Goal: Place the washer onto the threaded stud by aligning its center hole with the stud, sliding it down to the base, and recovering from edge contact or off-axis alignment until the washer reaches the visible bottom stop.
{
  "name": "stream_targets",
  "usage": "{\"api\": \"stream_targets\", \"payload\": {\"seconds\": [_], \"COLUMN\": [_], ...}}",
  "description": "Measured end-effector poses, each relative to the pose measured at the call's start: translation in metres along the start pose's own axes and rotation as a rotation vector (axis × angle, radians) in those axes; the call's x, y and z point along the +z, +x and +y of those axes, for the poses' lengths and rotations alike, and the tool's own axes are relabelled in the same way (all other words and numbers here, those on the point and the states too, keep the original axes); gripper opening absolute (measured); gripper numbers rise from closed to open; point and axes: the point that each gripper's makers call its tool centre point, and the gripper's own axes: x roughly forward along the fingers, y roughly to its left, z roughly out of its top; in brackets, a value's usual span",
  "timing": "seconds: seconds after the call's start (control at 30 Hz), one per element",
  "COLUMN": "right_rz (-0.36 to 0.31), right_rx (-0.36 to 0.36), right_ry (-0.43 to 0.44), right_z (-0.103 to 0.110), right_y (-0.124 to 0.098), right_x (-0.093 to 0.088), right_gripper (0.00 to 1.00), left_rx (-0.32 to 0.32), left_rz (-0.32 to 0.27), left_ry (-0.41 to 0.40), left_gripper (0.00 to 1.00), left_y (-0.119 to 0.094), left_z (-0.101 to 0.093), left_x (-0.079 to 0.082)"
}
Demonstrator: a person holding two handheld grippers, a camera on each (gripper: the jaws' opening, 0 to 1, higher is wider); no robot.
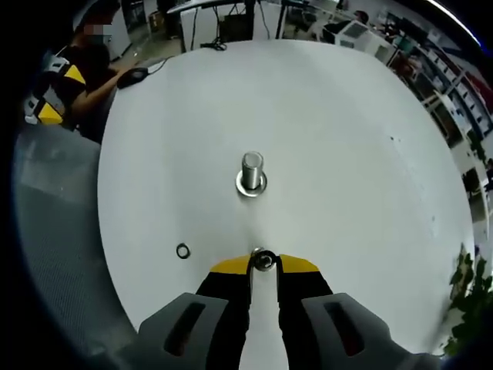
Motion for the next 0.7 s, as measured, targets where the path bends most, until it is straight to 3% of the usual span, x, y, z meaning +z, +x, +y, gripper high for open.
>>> {"api": "stream_targets", "payload": {"seconds": [0.4,0.7], "right_rz": [0.043,0.059], "right_rx": [0.025,0.040], "right_ry": [0.031,0.037], "right_z": [0.003,0.003], "right_y": [0.031,0.039], "right_x": [-0.010,-0.016], "right_gripper": [0.14,0.14], "left_rx": [-0.002,0.001], "left_rz": [0.003,0.010], "left_ry": [-0.001,-0.002], "left_gripper": [0.28,0.28], "left_y": [0.000,0.001], "left_z": [0.000,0.000], "left_x": [-0.001,-0.002]}}
